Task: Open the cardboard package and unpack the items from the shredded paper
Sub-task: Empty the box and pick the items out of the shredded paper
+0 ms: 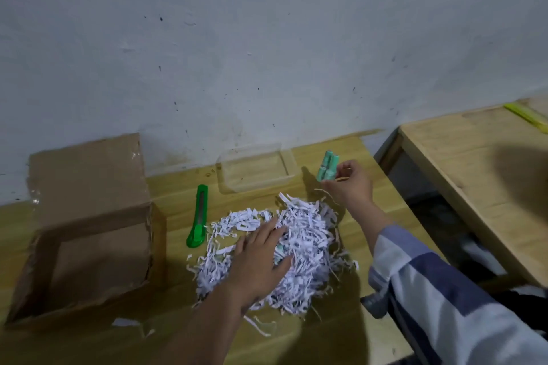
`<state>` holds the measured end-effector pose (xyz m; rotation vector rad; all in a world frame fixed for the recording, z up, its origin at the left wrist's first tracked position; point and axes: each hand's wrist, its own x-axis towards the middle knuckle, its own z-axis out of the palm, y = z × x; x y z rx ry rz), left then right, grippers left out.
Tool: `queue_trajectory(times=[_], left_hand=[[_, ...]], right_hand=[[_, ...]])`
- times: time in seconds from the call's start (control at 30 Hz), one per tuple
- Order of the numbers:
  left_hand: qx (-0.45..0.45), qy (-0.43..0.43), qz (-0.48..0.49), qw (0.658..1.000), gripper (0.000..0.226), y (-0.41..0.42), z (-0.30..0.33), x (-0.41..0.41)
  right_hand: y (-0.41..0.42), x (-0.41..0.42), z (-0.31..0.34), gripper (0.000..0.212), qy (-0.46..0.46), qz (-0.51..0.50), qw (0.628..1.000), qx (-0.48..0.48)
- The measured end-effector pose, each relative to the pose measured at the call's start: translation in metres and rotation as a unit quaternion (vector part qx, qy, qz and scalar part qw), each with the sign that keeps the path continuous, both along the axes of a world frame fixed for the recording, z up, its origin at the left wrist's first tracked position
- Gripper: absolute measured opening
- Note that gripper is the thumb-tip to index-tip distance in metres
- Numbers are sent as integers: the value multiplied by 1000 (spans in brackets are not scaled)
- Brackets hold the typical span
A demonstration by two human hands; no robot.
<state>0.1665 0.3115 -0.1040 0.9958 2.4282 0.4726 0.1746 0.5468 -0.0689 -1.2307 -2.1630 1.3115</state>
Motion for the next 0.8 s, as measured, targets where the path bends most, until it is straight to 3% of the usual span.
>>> queue_trajectory(times=[0.23,0.47,0.6,0.7,0.8], left_hand=[[-11,36,-4,999,60,-4,-10,0],[-2,59,-1,998,59,-4,-15,0],[9,52,2,999,59,-4,-14,0],[17,40,10,999,60,-3,-13,1],[17,52,23,998,65,-1,-10,2]], right_hand=[[2,-35,-36,39,-33,10,998,49],[2,-31,-36,52,-22,-12,1000,5],[-28,-1,-25,24,-37,-29,998,45],[-63,26,-19,7,-51,49,986,151],[-92,45,-20,10,-46,139,968,204]])
